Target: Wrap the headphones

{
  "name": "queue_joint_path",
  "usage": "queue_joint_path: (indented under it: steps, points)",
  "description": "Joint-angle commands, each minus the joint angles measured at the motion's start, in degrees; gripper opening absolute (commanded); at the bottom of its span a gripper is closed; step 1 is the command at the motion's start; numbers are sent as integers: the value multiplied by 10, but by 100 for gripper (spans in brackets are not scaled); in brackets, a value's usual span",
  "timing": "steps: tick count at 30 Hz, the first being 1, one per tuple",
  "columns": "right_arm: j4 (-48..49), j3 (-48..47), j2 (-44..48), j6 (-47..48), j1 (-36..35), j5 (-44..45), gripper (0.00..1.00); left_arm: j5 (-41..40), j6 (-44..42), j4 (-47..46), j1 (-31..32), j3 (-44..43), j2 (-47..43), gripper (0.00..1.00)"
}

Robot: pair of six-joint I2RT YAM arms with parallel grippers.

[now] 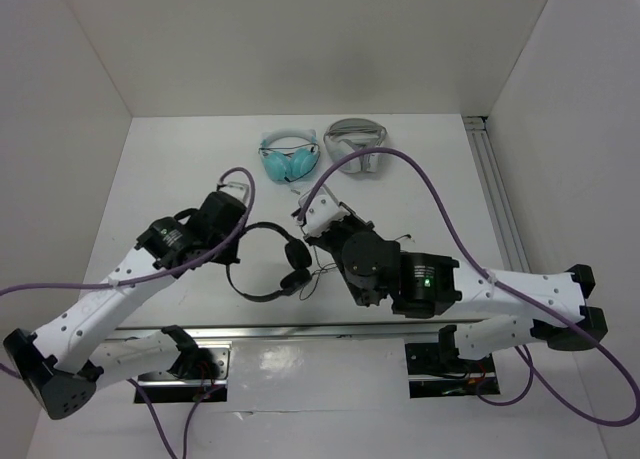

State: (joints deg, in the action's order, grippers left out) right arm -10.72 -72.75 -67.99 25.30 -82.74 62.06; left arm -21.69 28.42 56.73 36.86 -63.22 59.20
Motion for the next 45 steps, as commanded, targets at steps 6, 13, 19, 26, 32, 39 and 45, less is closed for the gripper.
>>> queue_joint_path:
  steps: [6, 13, 19, 26, 32, 39, 45]
  points:
    - [-23, -46, -21, 34, -3, -123, 0, 112, -73, -93, 93, -31, 45, 0]
    - [-28, -13, -16, 0, 33, -132, 0, 140, -97, -120, 134, -45, 27, 0]
    - [-22, 35, 11, -32, 93, -199, 0, 186, -127, -165, 158, -31, -17, 0]
    - [-82, 8, -11, -50, 166, -317, 0, 212, -145, -170, 172, -31, -29, 0]
    - [-115, -5, -28, -62, 206, -419, 0, 212, -151, -175, 172, -37, -45, 0]
    - [-170, -35, -75, -62, 222, -498, 0, 199, -156, -181, 172, -37, -64, 0]
    - [-181, -41, -95, -62, 228, -516, 0, 170, -156, -175, 172, -50, -84, 0]
